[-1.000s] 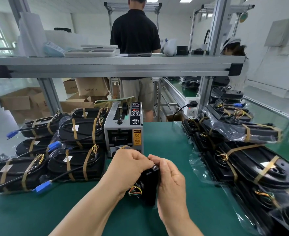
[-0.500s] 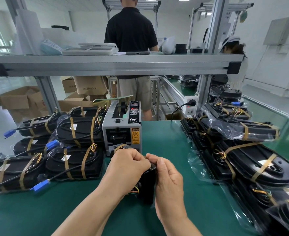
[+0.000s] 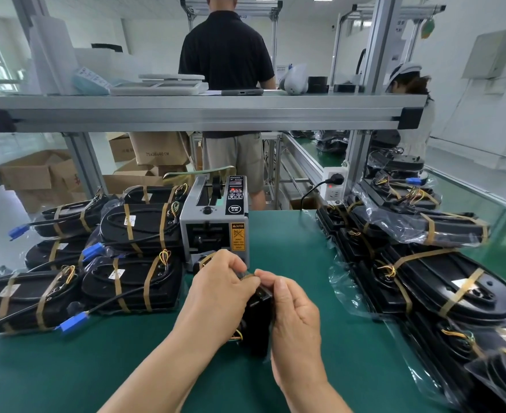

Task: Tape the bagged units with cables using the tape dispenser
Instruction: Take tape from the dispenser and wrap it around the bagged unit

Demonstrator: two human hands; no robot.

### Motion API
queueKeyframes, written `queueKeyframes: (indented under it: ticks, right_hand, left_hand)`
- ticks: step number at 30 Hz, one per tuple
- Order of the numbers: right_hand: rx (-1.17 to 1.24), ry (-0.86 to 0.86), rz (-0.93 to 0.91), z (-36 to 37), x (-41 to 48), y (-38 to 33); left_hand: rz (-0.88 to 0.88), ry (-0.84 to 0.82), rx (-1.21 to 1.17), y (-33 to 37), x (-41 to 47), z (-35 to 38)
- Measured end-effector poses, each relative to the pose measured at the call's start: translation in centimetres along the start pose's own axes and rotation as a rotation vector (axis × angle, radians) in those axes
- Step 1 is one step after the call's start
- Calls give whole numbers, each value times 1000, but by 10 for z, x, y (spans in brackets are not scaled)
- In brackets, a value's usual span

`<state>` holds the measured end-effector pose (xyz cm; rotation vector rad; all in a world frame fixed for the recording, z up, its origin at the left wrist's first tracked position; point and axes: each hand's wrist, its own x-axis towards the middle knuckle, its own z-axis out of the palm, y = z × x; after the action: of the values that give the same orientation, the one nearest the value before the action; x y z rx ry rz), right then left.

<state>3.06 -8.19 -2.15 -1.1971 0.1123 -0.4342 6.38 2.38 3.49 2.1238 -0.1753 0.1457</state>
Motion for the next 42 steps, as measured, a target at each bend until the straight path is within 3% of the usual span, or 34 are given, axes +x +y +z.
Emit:
queueKeyframes:
  ticks: [9, 14, 21, 26, 28, 33, 42]
  right_hand:
    - [2, 19, 20, 1, -5, -5]
    - [2, 25, 28, -1, -6, -9]
    - [-497, -102, -21, -5, 19, -53]
    - [-1147, -446, -98, 34, 59, -80]
    - [-1286, -522, -126, 52, 69, -78]
    - [-1501, -587, -236, 78, 84, -68]
    - [-1530, -520, -295, 75, 87, -55]
  left_hand:
    - [100, -205, 9, -6, 3, -11]
    - [44, -90, -61, -19, 14, -22]
    - [-134, -40, -355, -43, 6, -9]
    - [-152, -3, -408, -40, 5, -2]
    - [-161, -13, -395, -38, 6, -3]
    - [-196, -46, -426, -36, 3, -9]
    - [-189, -95, -444, -38, 3, -13]
